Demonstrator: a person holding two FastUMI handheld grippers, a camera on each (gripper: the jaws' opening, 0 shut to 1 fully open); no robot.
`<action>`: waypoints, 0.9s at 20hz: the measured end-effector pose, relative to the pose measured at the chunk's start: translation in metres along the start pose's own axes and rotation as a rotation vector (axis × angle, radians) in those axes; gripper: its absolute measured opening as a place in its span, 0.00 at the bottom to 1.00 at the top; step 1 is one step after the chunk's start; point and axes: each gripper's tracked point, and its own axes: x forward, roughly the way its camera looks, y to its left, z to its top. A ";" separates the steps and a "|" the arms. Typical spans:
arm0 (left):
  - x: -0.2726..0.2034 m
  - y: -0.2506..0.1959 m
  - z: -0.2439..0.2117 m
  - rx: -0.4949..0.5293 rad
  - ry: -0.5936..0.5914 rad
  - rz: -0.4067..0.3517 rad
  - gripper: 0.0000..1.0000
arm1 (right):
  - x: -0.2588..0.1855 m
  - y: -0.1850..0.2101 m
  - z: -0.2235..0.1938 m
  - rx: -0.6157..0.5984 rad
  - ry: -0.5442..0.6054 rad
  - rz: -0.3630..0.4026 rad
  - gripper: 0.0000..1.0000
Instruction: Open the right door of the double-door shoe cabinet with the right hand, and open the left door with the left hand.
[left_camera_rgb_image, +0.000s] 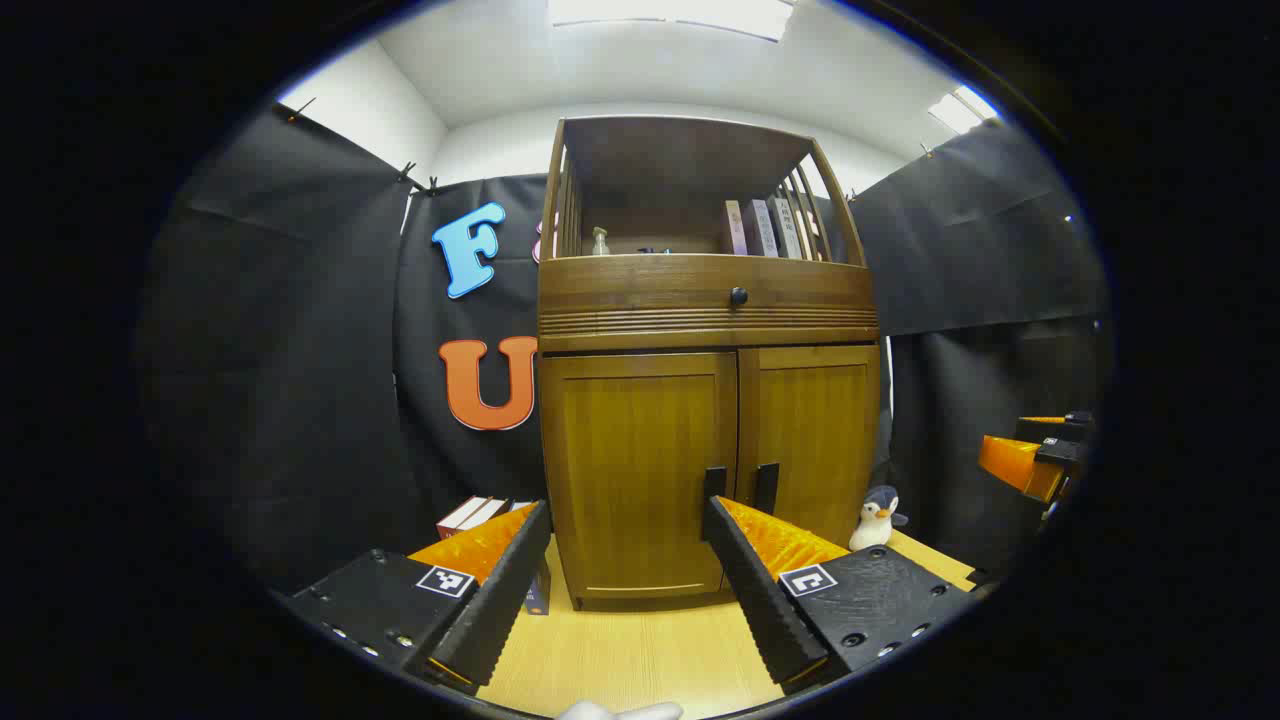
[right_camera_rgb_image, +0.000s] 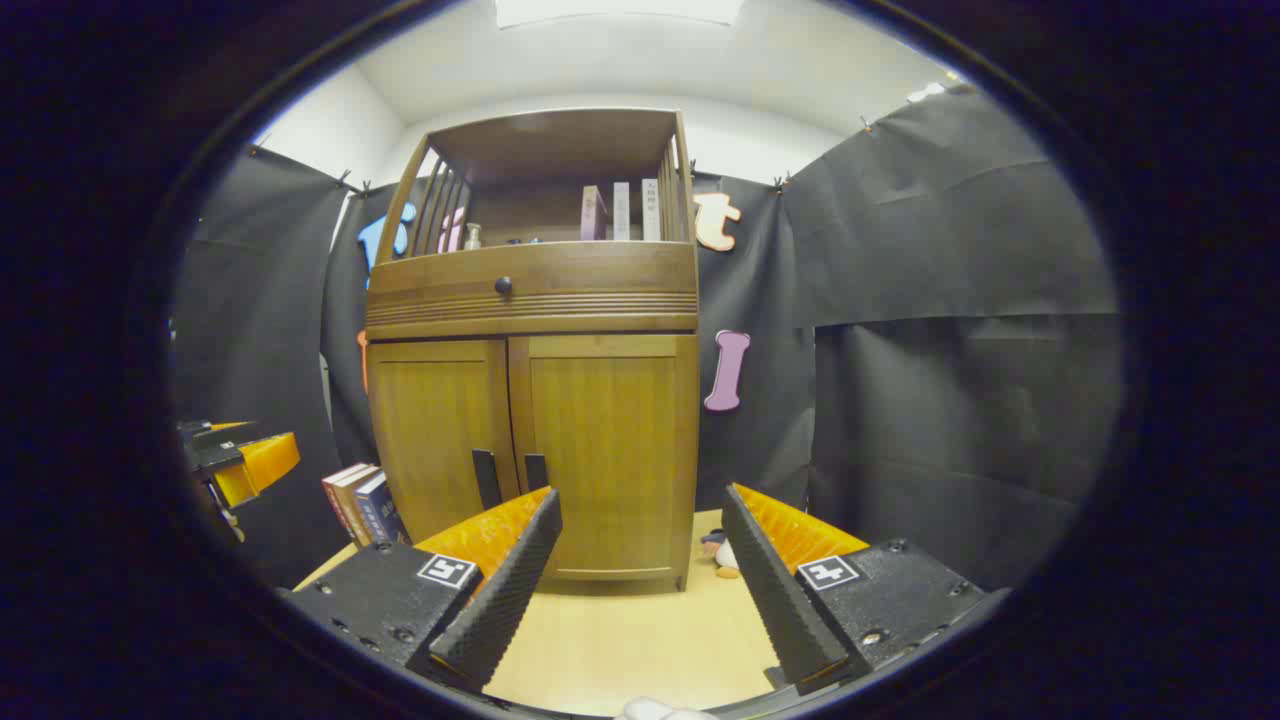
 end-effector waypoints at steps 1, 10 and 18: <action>0.000 -0.001 0.000 -0.003 0.005 -0.006 0.95 | 0.000 0.001 0.001 0.000 -0.002 -0.001 1.00; 0.003 0.010 0.000 -0.007 0.003 0.007 0.94 | 0.004 0.011 -0.001 -0.007 0.009 -0.005 1.00; 0.001 0.023 -0.004 0.004 0.012 0.020 0.94 | 0.016 0.014 -0.012 -0.045 0.037 -0.023 1.00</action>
